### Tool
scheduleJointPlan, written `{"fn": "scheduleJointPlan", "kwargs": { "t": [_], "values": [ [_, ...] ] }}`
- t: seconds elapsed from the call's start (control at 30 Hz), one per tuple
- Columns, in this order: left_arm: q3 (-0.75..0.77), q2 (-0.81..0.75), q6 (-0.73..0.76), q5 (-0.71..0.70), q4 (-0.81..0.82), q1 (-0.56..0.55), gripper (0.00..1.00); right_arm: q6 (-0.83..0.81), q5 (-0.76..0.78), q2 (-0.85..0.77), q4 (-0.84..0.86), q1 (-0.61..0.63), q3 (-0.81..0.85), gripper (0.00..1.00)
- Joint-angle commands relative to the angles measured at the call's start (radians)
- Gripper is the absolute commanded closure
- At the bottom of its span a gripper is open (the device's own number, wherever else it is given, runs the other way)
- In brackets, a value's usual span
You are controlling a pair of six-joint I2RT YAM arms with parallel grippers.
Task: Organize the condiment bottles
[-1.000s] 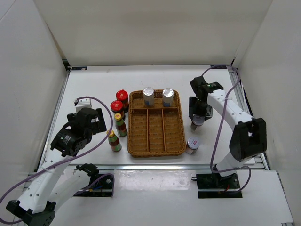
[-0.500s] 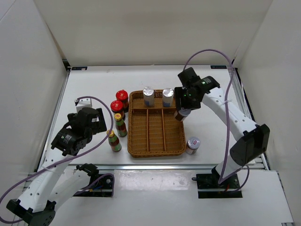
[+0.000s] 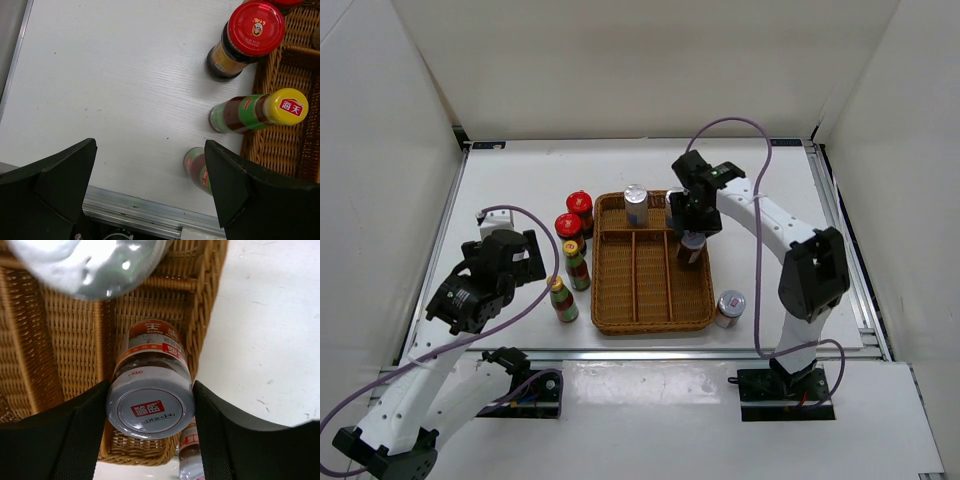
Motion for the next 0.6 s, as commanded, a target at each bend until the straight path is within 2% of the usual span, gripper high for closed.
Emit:
{"fn": "scheduleJointPlan", "kwargs": {
  "t": [0.0,0.13,0.17,0.2,0.23,0.3,0.33,0.57],
  "values": [
    [-0.002,-0.008,-0.004,-0.023,0.009,-0.003,0.01,-0.013,-0.023,0.049,0.02,0.003,0.014,0.92],
    [-0.002,-0.008,-0.004,-0.023,0.009,-0.003,0.01,0.01,-0.032,0.058,0.03,0.003,-0.026,0.92],
    [-0.002,-0.008,-0.004,-0.023,0.009,-0.003,0.01,0.01,-0.032,0.047,0.042,0.003,-0.037,0.9],
    [-0.002,0.001,-0.004,-0.023,0.009,-0.003,0.01,0.01,-0.032,0.047,0.042,0.003,-0.046,0.83],
    [-0.002,0.001,-0.004,-0.023,0.009,-0.003,0.01,0.01,-0.032,0.047,0.042,0.003,-0.046,0.43],
    [-0.002,0.012,-0.004,-0.023,0.009,-0.003,0.01,0.021,-0.032,0.038,0.016,0.003,-0.046,0.1],
    [-0.002,0.012,-0.004,-0.023,0.009,-0.003,0.01,0.021,-0.011,0.021,0.004,0.003,-0.035,0.0],
    [-0.002,0.012,-0.004,-0.023,0.009,-0.003,0.01,0.059,0.171,-0.17,-0.087,0.012,-0.061,0.0]
  ]
}}
